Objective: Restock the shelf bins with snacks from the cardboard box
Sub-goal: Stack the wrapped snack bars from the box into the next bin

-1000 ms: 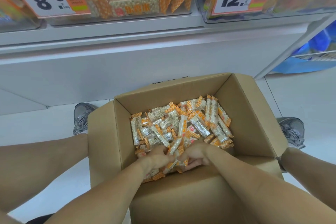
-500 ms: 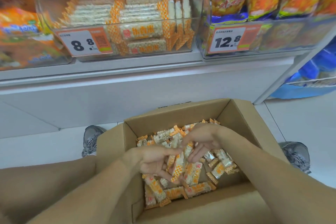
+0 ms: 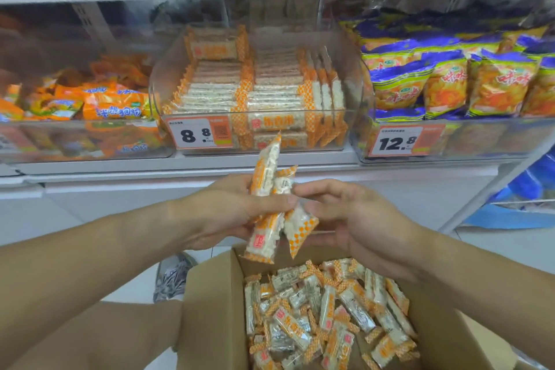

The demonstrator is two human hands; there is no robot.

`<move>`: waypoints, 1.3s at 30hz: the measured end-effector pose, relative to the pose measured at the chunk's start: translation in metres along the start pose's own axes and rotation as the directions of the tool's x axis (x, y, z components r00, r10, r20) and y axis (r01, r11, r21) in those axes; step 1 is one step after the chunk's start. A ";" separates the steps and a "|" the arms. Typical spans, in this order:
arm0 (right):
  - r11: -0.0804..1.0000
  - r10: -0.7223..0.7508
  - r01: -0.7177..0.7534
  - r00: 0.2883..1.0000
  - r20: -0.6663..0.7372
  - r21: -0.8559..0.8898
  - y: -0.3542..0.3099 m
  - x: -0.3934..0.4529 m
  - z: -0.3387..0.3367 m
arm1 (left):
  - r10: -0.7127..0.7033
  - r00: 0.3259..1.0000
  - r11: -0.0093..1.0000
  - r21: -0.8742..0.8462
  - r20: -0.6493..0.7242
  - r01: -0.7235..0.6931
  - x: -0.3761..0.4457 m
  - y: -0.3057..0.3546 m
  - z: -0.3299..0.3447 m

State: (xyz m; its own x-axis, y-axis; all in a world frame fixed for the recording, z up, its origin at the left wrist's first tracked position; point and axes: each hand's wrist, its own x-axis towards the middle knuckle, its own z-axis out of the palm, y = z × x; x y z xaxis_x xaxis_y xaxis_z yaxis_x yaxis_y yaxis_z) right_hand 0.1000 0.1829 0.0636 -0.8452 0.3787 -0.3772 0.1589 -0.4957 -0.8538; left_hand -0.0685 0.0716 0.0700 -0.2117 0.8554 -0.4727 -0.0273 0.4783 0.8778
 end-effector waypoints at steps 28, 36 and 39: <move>0.756 -0.601 0.467 0.772 -0.206 -0.459 -0.047 0.022 -0.052 | 0.003 0.989 1.000 -0.028 -0.149 -0.007 0.054 0.036 -0.010; 0.226 -0.783 0.573 0.588 0.203 -0.788 -0.016 0.027 -0.050 | 0.050 0.998 0.962 -0.266 -0.036 -0.058 0.051 0.039 0.003; 0.337 -0.715 0.569 0.673 0.189 -0.750 -0.013 0.021 -0.048 | 0.070 0.997 0.955 -0.286 -0.035 -0.078 0.051 0.037 0.002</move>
State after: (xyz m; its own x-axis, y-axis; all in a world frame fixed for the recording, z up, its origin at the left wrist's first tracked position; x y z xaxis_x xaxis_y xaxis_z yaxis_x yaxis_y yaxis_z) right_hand 0.1046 0.2353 0.0495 -0.7786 0.4619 0.4247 -0.0446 0.6344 -0.7717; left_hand -0.0784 0.1330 0.0782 -0.2473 0.8795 -0.4066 -0.2894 0.3334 0.8973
